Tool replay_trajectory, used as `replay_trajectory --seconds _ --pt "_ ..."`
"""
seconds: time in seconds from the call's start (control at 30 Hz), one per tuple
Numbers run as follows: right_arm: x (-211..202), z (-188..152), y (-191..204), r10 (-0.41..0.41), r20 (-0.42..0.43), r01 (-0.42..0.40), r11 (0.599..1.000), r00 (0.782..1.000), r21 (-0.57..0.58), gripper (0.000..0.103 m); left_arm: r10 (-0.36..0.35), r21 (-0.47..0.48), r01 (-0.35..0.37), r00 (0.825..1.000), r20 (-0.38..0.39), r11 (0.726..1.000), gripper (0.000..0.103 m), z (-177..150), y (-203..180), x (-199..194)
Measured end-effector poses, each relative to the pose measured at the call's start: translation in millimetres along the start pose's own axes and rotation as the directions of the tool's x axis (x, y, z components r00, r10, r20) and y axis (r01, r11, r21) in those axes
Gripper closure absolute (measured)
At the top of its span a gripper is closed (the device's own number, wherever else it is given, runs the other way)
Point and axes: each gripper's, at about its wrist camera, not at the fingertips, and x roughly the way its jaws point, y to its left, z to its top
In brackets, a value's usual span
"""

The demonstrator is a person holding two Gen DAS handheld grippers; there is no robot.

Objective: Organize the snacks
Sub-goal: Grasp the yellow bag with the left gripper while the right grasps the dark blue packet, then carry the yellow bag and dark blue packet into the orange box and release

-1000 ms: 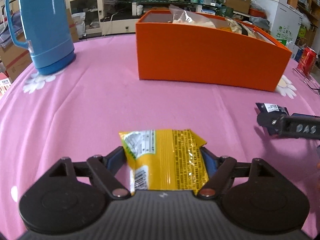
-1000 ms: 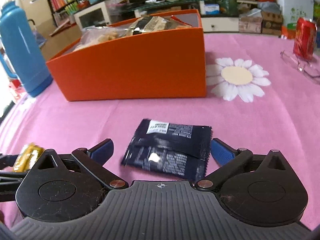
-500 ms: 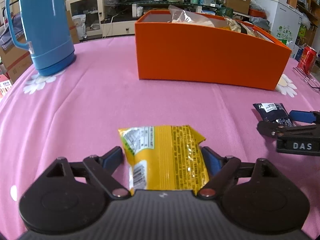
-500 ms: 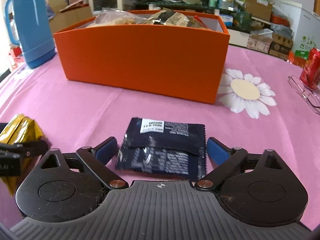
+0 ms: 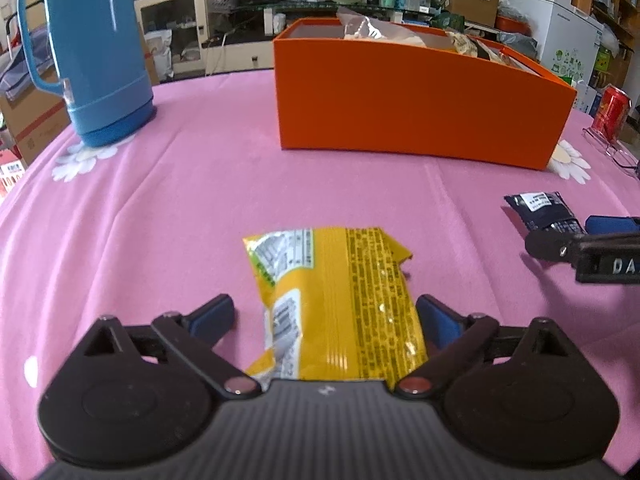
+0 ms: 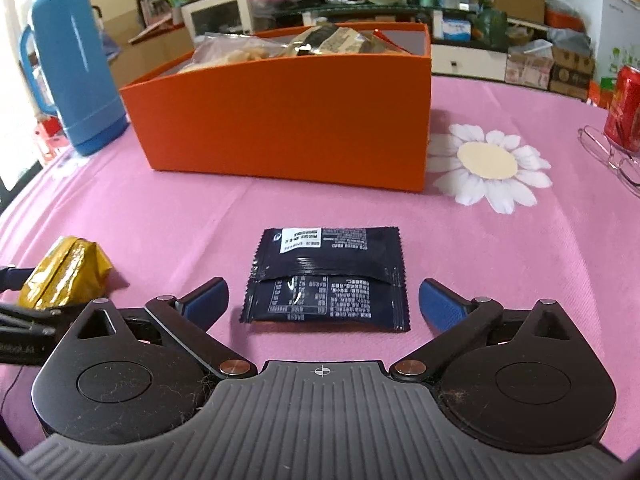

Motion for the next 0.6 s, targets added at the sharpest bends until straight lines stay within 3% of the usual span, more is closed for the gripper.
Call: replay_trajectory --seconds 0.07,0.1,0.13,0.23,0.4,0.6 --pt "4.4 -0.2 5.5 -0.02 -0.002 0.02 0.999 1.0 -0.033 0.023 0.004 -0.006 -0.004 1.0 0.003 1.0 0.007 2.7 0.3 3.0" --pt "6.8 -0.7 9.6 -0.038 0.0 0.038 0.997 0.999 -0.06 0.024 0.002 -0.008 -0.002 1.0 0.006 1.0 0.012 4.2 0.6 3.8" --pt "8.7 -1.3 13.1 -0.058 0.005 0.059 0.994 0.998 -0.09 0.03 -0.004 -0.007 0.004 1.0 0.012 1.0 0.029 5.6 0.9 2.7" --pt "4.4 3.0 13.0 -0.039 0.007 0.04 0.995 0.999 -0.095 0.058 -0.018 0.0 0.018 1.0 0.006 1.0 0.046 9.4 1.4 -2.9" --pt "-16.5 0.4 4.6 0.054 0.023 -0.053 0.998 0.998 -0.036 0.06 -0.043 -0.052 0.045 0.999 0.028 0.998 0.051 7.1 12.6 -27.7" --pt "-61.2 19.8 1.5 0.106 0.16 -0.109 0.994 0.981 0.01 0.06 -0.086 -0.07 0.093 0.992 0.095 0.993 0.051 45.3 21.7 -55.0"
